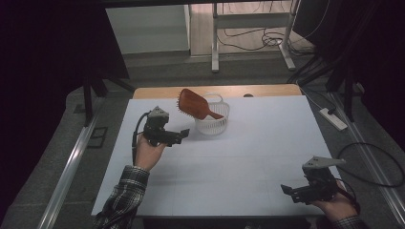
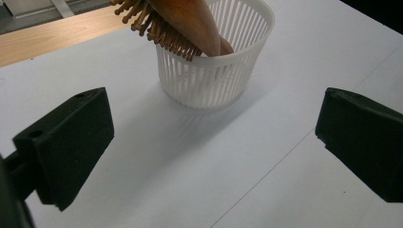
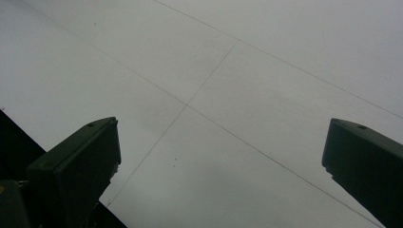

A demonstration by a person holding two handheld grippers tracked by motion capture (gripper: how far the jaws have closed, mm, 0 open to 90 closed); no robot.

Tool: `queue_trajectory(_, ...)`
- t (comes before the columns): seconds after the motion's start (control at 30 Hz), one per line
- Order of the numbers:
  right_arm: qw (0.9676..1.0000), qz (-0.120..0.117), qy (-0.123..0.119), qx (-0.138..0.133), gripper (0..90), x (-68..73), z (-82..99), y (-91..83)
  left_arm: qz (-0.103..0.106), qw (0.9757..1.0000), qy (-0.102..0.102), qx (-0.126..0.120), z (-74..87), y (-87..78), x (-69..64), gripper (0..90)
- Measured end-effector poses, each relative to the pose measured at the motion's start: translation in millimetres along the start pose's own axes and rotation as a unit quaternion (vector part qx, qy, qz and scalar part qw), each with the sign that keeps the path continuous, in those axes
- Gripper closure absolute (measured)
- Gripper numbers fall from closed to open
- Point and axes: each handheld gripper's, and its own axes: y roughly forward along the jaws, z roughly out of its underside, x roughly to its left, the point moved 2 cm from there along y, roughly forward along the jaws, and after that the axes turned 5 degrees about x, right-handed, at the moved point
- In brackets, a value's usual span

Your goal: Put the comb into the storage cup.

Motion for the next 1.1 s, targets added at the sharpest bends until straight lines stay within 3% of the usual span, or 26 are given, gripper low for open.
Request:
queue_trajectory(0.57, 1.0, 0.001, 0.001, -0.002, 0.0, 0.0, 0.4, -0.7, 0.003, 0.9999, 0.004, -0.012, 5.3, -10.3, -4.6, 0.1)
queue_trajectory(1.1, 1.0, 0.004, 0.006, -0.005, 0.0, -1.0, 0.6, -1.4, 0.001, 1.0, 0.0, -0.001, 17.3, -18.0, -2.6, 0.0)
